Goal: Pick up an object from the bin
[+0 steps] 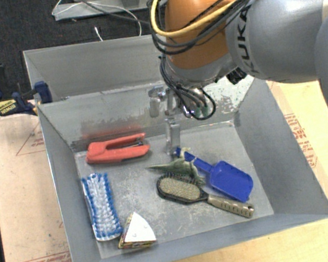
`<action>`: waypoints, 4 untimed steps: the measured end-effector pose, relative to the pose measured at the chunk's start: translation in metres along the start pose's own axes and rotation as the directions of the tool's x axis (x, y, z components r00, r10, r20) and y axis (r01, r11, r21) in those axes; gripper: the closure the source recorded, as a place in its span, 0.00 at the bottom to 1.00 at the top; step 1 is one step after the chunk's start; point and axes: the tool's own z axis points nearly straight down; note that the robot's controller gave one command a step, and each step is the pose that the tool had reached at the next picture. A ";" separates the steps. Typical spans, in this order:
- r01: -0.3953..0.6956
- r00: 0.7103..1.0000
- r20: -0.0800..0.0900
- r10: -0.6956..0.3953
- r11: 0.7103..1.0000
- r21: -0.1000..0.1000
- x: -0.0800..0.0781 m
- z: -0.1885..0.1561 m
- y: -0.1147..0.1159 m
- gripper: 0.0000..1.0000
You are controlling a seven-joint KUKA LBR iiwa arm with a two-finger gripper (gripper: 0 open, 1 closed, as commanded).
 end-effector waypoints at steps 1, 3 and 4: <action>-0.003 1.000 0.008 0.003 1.000 -0.001 -0.001 -0.006 -0.001 0.00; -0.347 0.938 0.020 0.347 0.938 -0.010 -0.009 0.077 0.055 0.00; -0.087 0.996 0.012 0.087 0.996 -0.007 -0.011 0.121 0.069 0.00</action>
Offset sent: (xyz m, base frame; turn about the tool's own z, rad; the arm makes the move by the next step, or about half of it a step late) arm 0.0167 0.0519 -0.1517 0.0480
